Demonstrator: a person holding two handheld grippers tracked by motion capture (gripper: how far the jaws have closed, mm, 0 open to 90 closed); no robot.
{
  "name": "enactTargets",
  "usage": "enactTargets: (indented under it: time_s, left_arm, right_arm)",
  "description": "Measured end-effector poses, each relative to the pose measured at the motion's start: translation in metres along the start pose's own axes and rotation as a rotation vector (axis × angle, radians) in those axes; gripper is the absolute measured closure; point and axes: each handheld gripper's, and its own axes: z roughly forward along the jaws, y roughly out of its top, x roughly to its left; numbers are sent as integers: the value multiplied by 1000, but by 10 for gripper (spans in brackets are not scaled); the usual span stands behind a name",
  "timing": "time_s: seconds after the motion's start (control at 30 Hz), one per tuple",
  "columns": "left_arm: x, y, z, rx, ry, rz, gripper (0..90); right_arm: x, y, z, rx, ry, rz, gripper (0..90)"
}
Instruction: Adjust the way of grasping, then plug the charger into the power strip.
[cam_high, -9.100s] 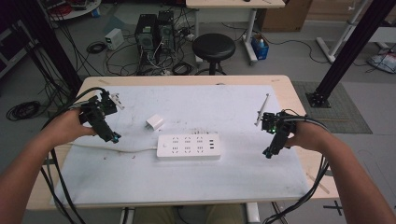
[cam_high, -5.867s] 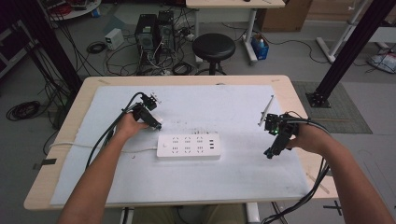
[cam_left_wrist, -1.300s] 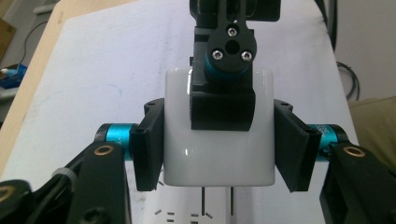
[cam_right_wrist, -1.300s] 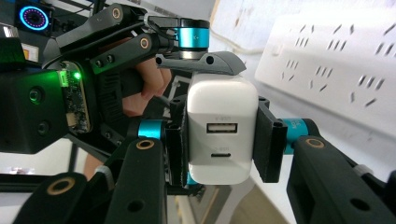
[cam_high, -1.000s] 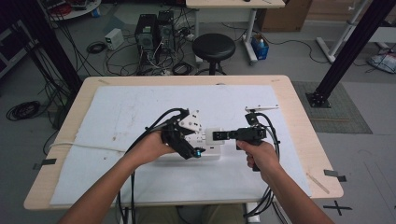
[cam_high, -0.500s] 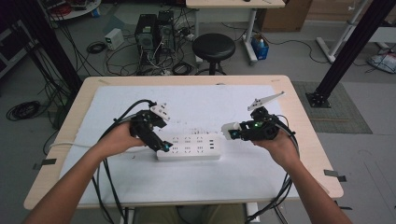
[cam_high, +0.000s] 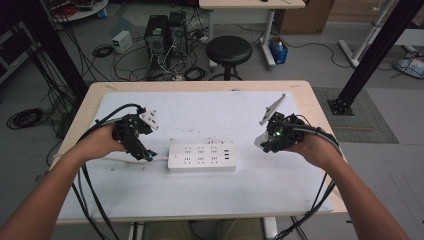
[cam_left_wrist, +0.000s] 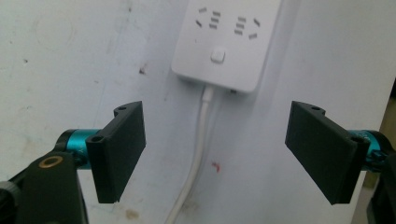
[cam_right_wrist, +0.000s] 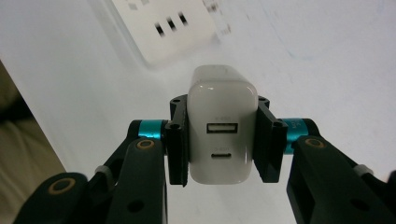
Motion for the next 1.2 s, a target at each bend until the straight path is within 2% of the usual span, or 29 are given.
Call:
enactTargets:
  time_s: [0.07, 0.2, 0.33, 0.4, 0.5, 0.7, 0.83, 0.97, 1.13, 1.2]
  left_arm:
    - [0, -4, -3, 5, -11, -23, 202]
    - [2, -12, -9, -17, -20, -79, 202]
    - [3, -19, -12, -24, 4, -99, 202]
    - [2, -21, -12, -28, 9, -95, 202]
    - [0, -23, -11, -25, 10, -89, 202]
    - [3, -27, -7, -8, 8, -128, 202]
    - [6, -30, -7, -9, 24, -130, 202]
    - [11, -35, -5, 3, 40, -143, 202]
    - [12, -38, -1, -19, 54, -177, 202]
    - [13, -37, -1, -8, 57, -162, 202]
  right_arm:
    - [-3, -2, -6, 38, -15, -6, 621]
    - [-8, -4, -14, 45, -2, -24, 621]
    - [-12, -6, -14, 71, 10, -18, 620]
    - [-12, -7, -13, 76, 17, -13, 620]
    - [-11, -8, -12, 69, 28, -14, 620]
    - [-10, -2, -11, 49, 28, -26, 620]
    - [-9, 5, -9, 39, 29, -27, 619]
    - [-7, 18, -6, 30, 31, -58, 620]
    - [-3, 45, 2, 3, 48, -112, 620]
    - [0, 51, 6, 5, 50, -119, 620]
